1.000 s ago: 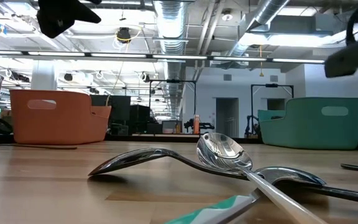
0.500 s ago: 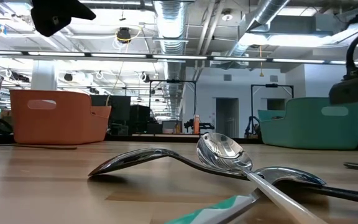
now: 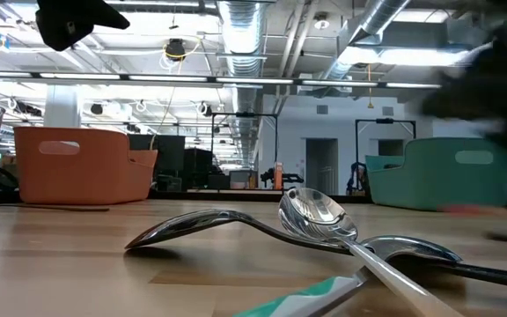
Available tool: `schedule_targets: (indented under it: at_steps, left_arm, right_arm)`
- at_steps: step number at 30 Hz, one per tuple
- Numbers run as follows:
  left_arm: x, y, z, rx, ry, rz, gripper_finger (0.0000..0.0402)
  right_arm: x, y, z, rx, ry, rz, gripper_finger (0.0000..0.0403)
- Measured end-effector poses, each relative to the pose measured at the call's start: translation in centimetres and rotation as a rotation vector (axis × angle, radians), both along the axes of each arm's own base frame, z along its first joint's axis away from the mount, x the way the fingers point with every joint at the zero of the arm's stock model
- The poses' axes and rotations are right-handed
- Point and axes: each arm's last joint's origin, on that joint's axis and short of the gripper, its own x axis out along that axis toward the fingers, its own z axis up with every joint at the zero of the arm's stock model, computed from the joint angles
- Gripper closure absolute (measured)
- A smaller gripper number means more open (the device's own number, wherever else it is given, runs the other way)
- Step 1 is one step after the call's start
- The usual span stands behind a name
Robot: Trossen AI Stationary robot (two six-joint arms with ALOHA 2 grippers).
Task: Sort silverware by color (type)
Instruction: Put the orange spoon into the transparent bin
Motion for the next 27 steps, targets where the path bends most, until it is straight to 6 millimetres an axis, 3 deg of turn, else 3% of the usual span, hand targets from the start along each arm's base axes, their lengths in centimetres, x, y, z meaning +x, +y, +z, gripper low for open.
schedule_targets:
  at_steps: [5,13,18,22,27]
  left_arm:
    - [0.1,0.0,0.1,-0.038,-0.017,0.019,0.0265]
    - [0.4,-0.1,0.7,-0.023,-0.076,0.016,0.0265]
    - [0.9,0.2,1.1,-0.072,-0.132,0.070,0.0265]
    - [1.2,0.5,1.7,-0.068,-0.195,0.104,0.0263]
    - [1.6,0.3,3.0,-0.006,-0.300,0.076,0.0246]
  right_arm:
    - [3.1,-0.9,3.0,-0.063,-0.121,0.170,0.0387]
    - [9.8,-4.7,10.8,-0.162,-0.407,0.477,0.0387]
    - [12.6,-6.9,15.7,-0.278,-0.596,0.776,0.0387]
    - [14.4,-8.3,17.6,-0.310,-0.773,0.995,0.0387]
    - [15.6,-9.9,18.8,-0.253,-0.969,1.117,0.0387]
